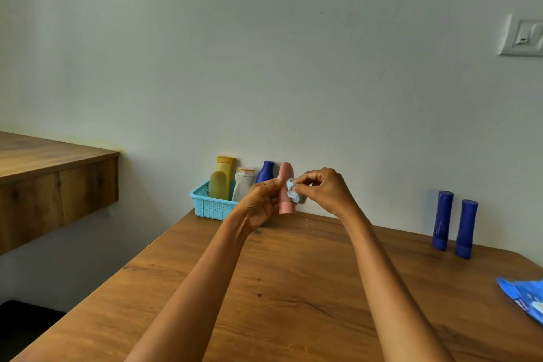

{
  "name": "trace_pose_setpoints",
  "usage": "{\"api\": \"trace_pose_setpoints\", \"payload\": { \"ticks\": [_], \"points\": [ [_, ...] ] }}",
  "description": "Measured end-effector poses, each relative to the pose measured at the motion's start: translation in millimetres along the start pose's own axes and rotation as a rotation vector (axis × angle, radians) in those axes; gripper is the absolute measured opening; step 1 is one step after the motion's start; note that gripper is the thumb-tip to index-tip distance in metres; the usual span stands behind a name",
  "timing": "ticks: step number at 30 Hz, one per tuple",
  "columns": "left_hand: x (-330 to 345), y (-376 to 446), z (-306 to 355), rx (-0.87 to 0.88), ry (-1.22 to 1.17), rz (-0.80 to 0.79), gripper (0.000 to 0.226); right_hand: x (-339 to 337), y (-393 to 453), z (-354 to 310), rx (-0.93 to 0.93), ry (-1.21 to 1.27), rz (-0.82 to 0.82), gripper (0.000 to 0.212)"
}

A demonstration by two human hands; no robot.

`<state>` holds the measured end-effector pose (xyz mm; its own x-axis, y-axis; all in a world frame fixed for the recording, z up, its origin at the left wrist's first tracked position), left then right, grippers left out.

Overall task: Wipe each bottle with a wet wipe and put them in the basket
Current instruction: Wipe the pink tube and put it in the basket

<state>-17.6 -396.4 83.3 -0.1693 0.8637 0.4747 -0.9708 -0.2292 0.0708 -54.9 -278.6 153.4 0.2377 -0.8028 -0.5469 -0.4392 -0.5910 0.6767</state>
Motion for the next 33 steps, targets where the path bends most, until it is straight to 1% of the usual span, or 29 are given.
{"api": "trace_pose_setpoints", "payload": {
  "ticks": [1,4,6,8,10,13,15,16,17,18,20,21,22,23,26,30,33],
  "points": [
    [4.1,0.2,-3.4,-0.015,0.007,-0.016,0.045,-5.5,0.5,1.5,0.001,-0.025,0.047,0.003],
    [16.5,3.4,-11.8,-0.047,0.036,-0.079,0.043,-27.6,-4.4,5.7,0.034,-0.060,0.328,0.010],
    [20.8,5.6,-16.2,-0.062,0.050,-0.105,0.041,-28.4,-7.6,2.8,-0.006,-0.046,0.396,0.016],
    [19.6,6.9,-16.6,-0.056,0.083,-0.092,0.038,-22.1,-7.3,-1.4,-0.047,-0.029,0.379,0.021],
    [12.8,7.8,-10.8,-0.022,0.083,-0.043,0.035,-12.6,-4.0,-5.4,-0.054,-0.014,0.311,0.023],
    [-5.6,6.1,0.9,0.023,-0.021,0.056,0.039,6.0,2.2,-11.9,-0.028,-0.015,0.107,0.018],
    [-14.2,5.0,1.0,0.006,-0.024,0.085,0.039,17.2,2.7,-9.3,0.013,-0.005,-0.072,0.010],
    [-15.5,3.5,-0.8,-0.013,-0.018,0.090,0.039,17.3,2.2,-9.8,0.018,-0.014,-0.115,0.007],
    [-13.3,1.7,-2.7,-0.031,-0.019,0.080,0.039,11.3,3.1,-11.9,0.006,-0.025,-0.089,0.005],
    [-9.4,0.6,-4.0,-0.049,-0.028,0.059,0.040,-0.8,5.3,-13.9,-0.019,-0.035,0.007,0.006],
    [0.6,0.3,-7.6,-0.084,-0.050,-0.001,0.042,-27.7,4.9,-19.7,-0.068,-0.053,0.248,0.016],
    [5.6,0.3,-8.8,-0.096,-0.053,-0.032,0.041,-34.5,4.4,-22.9,-0.091,-0.055,0.320,0.020],
    [10.0,0.3,-9.0,-0.099,-0.045,-0.056,0.042,-34.8,5.4,-26.2,-0.109,-0.065,0.338,0.023],
    [13.8,0.4,-8.0,-0.096,-0.035,-0.073,0.042,-30.2,8.1,-30.2,-0.116,-0.084,0.311,0.025],
    [17.4,0.7,-1.7,-0.064,-0.041,-0.072,0.040,-5.4,13.8,-42.4,-0.122,-0.174,0.158,0.028],
    [-2.5,-2.6,14.6,-0.013,-0.187,-0.001,0.031,15.5,-3.0,-61.8,-0.217,-0.234,0.115,0.029],
    [-16.0,-11.4,16.8,-0.044,-0.215,0.055,0.037,23.2,-18.6,-62.7,-0.237,-0.180,0.012,0.025]
  ]
}}
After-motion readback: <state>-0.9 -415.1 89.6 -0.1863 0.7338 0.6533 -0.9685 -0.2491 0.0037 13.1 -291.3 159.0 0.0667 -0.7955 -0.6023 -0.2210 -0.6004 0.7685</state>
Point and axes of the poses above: each hand's wrist, its own y-axis towards the middle knuckle, its own x-axis out of the palm, z = x × y, the point moved 9 cm from there along y, towards the middle knuckle, and after that the axes turned 8 degrees about -x, right-handed, at the moved point
